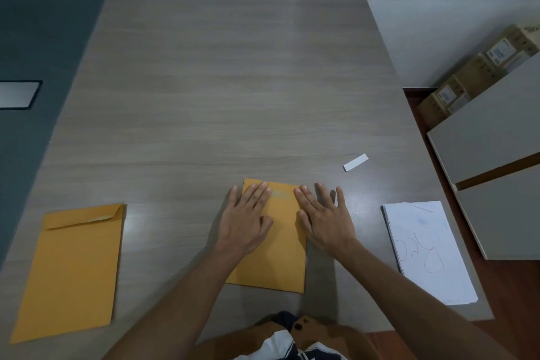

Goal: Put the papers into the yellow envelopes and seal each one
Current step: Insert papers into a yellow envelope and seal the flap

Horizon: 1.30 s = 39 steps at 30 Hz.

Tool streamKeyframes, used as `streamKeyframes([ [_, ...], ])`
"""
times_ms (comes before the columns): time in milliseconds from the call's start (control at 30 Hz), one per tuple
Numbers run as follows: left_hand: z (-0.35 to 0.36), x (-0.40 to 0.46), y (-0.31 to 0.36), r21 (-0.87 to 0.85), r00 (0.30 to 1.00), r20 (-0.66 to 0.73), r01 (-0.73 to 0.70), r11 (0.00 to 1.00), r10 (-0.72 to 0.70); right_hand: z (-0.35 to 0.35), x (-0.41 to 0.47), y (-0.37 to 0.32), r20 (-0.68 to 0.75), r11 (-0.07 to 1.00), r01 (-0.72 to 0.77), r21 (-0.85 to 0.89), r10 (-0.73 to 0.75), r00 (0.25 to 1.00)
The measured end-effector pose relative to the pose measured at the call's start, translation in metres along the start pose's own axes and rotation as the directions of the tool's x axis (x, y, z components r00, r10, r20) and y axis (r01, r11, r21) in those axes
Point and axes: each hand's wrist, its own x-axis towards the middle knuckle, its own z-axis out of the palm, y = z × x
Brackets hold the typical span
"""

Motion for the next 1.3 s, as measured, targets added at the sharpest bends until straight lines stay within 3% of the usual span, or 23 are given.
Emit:
streamKeyframes([
  [267,0.003,-0.010,-0.025,-0.020,0.995,-0.027,0.091,0.996,-0.091,-0.001,0.002,-0.007,-0.003,1.000,-0.018,0.012,0.018,1.000],
  [400,0.002,-0.011,-0.024,0.022,0.996,-0.035,0.087,0.996,-0.087,-0.008,0.009,-0.026,-0.071,0.996,-0.046,0.072,0.051,0.996],
  [533,0.000,-0.009,-0.024,0.038,0.996,-0.040,0.080,0.996,-0.078,-0.017,0.025,-0.053,-0.121,0.979,0.129,0.157,-0.111,0.986],
  [633,0.000,-0.011,-0.024,0.070,0.996,-0.025,0.082,0.994,-0.080,-0.013,0.030,-0.067,-0.057,0.967,0.216,0.138,-0.210,0.976],
  [1067,0.000,-0.009,-0.024,0.073,0.994,0.023,0.104,0.992,-0.106,0.006,-0.002,-0.010,-0.126,0.976,0.094,0.198,-0.070,0.990],
  [1300,-0.014,0.003,0.002,-0.002,0.990,-0.096,0.100,0.995,-0.100,0.011,-0.002,-0.012,-0.148,0.969,0.088,0.232,-0.055,0.987],
])
